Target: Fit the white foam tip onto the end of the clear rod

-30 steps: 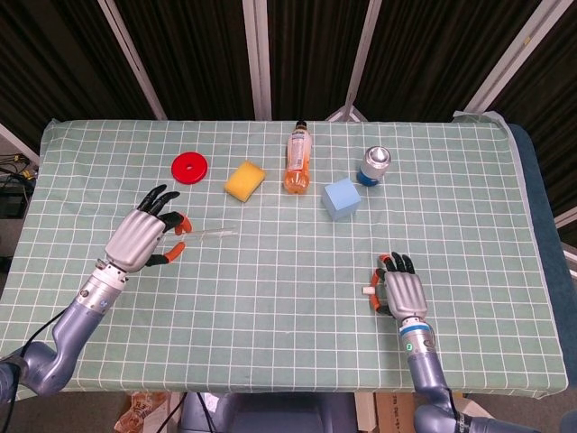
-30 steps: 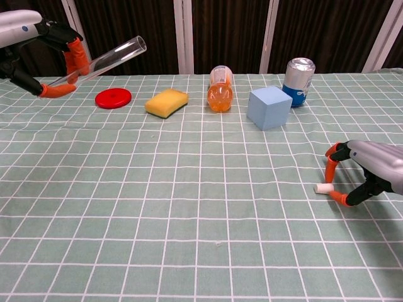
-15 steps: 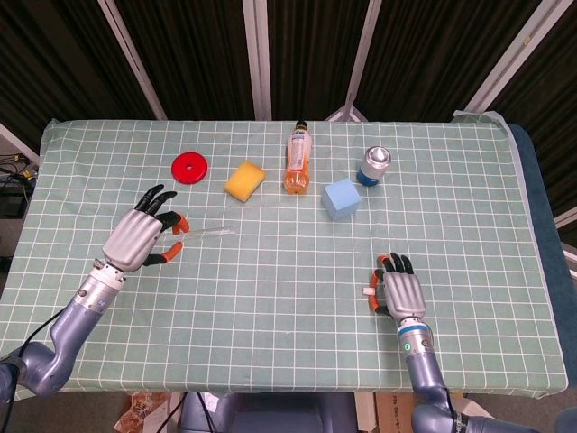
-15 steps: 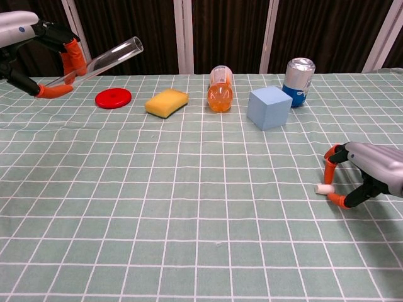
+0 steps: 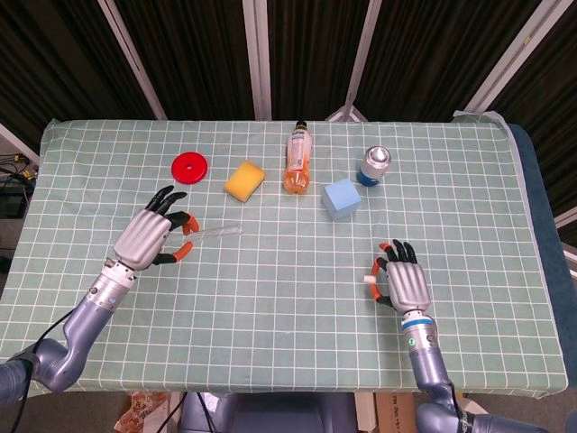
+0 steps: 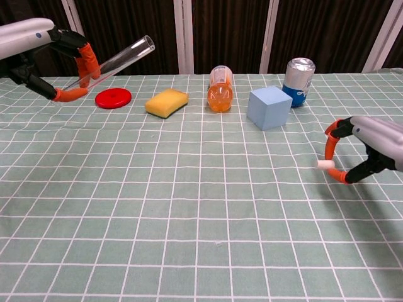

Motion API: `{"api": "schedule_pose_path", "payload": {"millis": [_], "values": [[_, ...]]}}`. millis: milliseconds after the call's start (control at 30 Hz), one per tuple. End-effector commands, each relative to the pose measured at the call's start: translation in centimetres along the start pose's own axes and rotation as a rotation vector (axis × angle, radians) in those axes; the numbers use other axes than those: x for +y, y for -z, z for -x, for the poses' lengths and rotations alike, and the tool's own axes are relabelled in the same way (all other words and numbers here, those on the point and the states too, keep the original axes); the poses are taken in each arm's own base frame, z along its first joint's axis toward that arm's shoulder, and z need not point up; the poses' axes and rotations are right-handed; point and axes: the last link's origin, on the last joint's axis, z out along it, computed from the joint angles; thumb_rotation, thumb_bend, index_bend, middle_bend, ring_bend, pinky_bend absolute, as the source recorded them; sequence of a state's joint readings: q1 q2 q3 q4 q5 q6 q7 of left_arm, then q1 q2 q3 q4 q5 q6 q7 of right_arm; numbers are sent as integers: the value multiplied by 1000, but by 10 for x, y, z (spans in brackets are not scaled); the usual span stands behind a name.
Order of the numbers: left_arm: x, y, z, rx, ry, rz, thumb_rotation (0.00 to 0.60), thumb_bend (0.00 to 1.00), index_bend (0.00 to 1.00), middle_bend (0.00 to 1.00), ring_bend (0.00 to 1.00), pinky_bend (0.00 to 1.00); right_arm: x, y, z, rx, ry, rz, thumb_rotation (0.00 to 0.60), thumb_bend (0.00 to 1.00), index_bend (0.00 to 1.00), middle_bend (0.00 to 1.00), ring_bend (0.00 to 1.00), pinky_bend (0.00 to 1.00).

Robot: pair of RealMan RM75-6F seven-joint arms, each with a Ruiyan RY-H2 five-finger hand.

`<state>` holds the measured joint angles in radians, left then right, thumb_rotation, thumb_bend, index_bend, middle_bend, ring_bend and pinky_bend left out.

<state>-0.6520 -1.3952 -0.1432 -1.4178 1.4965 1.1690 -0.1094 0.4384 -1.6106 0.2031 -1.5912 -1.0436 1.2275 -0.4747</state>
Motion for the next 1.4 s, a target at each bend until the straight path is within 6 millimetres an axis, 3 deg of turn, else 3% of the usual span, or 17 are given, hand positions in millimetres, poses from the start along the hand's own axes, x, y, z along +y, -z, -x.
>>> {"api": "schedule_pose_path", "payload": {"millis": [33,367,533,1000,1400], "values": [[6,-22,16,-15,22,33,600,818,485,533,125,0,0,-6,-21,52,2,-13,600,426,589,188,0,0],[30,-58,48,-36,63,64,600,818,485,533,125,0,-12,-26,-85,232,64,-88,600,426,589,188,0,0],[43,-67,60,-40,90,66,600,819,485,533,125,0,-26,-35,-104,292,101,-138,600,425,589,188,0,0],[63,-80,72,-24,127,49,600,819,485,534,125,3,-63,-42,-104,383,288,-279,600,426,589,189,0,0],[78,-85,75,-37,129,48,600,819,485,534,124,3,-71,-38,-95,458,434,-374,600,425,589,188,0,0]]}}
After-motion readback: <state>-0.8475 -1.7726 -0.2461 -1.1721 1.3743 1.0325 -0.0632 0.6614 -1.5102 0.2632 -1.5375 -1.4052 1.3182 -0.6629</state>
